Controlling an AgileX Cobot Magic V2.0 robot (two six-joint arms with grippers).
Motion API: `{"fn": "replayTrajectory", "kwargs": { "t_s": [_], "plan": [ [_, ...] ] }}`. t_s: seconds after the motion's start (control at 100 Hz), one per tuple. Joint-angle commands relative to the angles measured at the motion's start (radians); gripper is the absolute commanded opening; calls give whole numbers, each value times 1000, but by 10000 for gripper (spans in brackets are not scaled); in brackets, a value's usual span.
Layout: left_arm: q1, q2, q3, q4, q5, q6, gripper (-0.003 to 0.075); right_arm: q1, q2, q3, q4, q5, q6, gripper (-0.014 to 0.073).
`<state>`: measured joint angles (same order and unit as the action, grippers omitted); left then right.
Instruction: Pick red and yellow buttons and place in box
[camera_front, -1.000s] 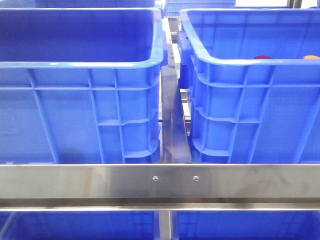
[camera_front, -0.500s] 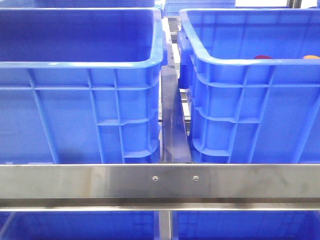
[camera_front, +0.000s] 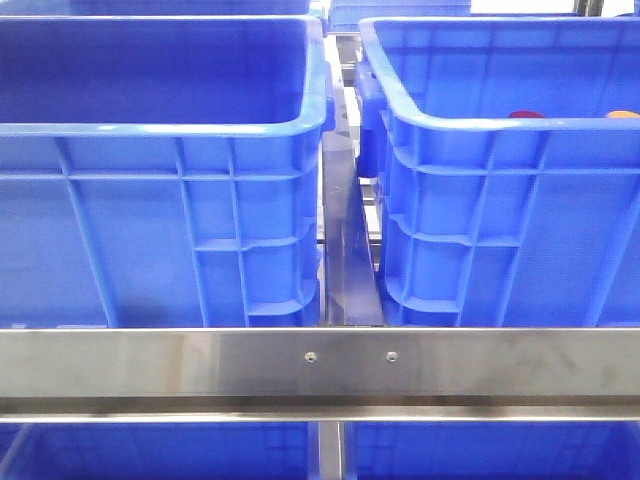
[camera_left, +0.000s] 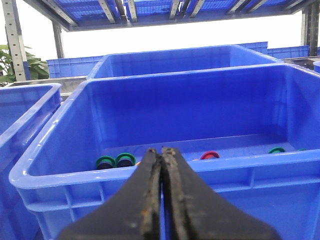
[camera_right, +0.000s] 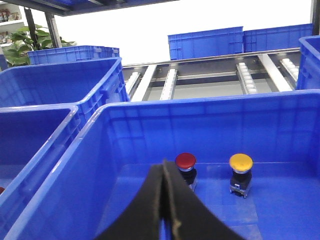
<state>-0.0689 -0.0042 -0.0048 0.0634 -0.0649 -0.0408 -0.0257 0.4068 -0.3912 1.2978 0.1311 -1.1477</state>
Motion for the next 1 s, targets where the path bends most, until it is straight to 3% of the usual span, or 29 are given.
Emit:
{"fn": "replayTrajectory", "kwargs": {
  "t_s": [0.0, 0.23, 0.31, 0.4, 0.57, 0.7, 0.78, 0.99],
  "plan": [
    [2, -35, 49, -4, -79, -9, -19, -5, 3, -26, 5, -15, -10, -68],
    [2, -35, 49, -4, -79, -9, -19, -5, -5, -26, -4, -30, -5, -68],
    [2, -35, 49, -4, -79, -9, -19, -5, -18, -26, -94, -26, 64, -68],
    [2, -35, 49, -4, -79, -9, -19, -5, -38, -26, -310, -25, 275, -68],
    [2, -35, 49, -4, -79, -9, -19, -5, -83, -26, -871, -25, 875, -68],
    [2, -35, 49, -4, -79, -9, -19, -5, -124, -22, -1215, -31, 1229, -68],
    [2, -35, 49, -4, -79, -9, -19, -5, -151, 3, -1298, -72, 1344, -68],
    [2, -35, 49, -4, -79, -9, -19, -2, -266, 149, -1298, -155, 1353, -68]
  ]
}}
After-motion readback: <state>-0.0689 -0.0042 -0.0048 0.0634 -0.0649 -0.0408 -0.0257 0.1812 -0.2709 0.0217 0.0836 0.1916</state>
